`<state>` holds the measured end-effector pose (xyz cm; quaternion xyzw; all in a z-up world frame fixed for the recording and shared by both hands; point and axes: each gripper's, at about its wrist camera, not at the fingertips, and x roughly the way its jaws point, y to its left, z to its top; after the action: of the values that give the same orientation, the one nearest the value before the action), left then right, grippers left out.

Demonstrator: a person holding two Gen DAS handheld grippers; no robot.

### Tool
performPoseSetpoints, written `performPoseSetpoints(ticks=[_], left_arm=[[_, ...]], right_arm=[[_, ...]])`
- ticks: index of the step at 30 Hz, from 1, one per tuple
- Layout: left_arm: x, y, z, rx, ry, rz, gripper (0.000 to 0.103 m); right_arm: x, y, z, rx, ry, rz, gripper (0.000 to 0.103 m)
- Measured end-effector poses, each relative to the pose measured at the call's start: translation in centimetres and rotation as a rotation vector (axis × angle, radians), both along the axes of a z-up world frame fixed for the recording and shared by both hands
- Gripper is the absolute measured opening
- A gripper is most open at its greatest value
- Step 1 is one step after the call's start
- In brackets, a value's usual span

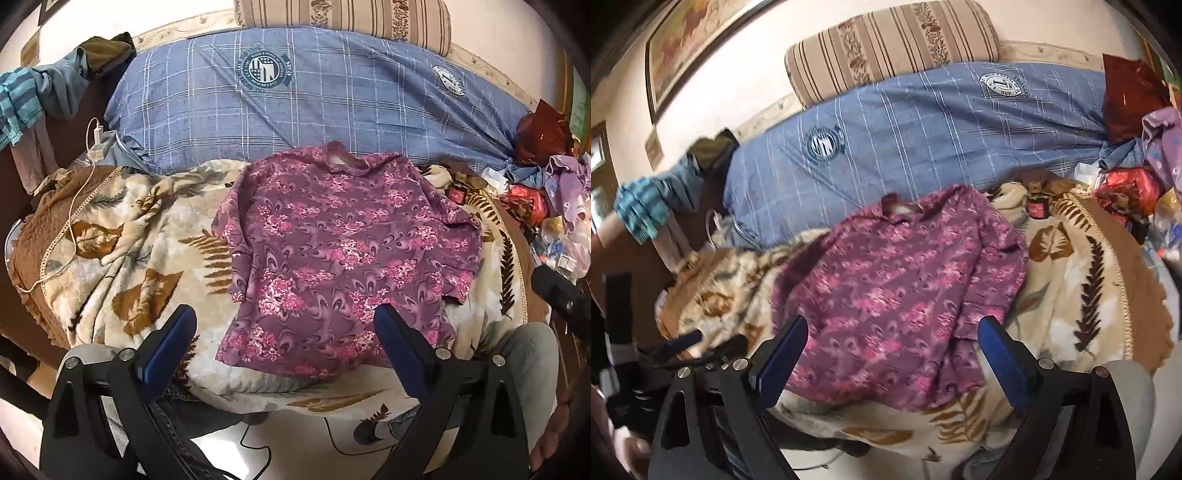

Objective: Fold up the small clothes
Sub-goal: 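Move both grippers toward the purple floral shirt lying flat on the blanket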

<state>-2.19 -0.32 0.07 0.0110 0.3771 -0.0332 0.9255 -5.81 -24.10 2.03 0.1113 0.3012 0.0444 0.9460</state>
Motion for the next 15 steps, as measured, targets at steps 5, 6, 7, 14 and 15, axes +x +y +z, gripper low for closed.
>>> performPoseSetpoints(ticks=[5, 6, 7, 14, 15], left_arm=[[0.2, 0.1, -0.3, -0.016, 0.021, 0.001, 0.098], [0.2, 0.1, -0.4, -0.021, 0.026, -0.002, 0.098], [0.2, -0.1, -0.4, -0.023, 0.031, -0.005, 0.098], [0.4, -0.6, -0.7, -0.017, 0.048, -0.009, 0.098], [0.5, -0.6, -0.7, -0.017, 0.051, -0.009, 0.098]], right_arm=[[-0.8, -0.7, -1.1, 0.004, 0.007, -0.007, 0.094], [-0.6, -1.0, -0.8, 0.007, 0.012, -0.005, 0.094], [-0.5, -1.3, -0.7, 0.012, 0.015, -0.006, 0.094], [-0.4, -1.8, -0.8, 0.019, 0.027, -0.012, 0.094], [-0.5, -1.9, -0.8, 0.018, 0.026, -0.014, 0.094]])
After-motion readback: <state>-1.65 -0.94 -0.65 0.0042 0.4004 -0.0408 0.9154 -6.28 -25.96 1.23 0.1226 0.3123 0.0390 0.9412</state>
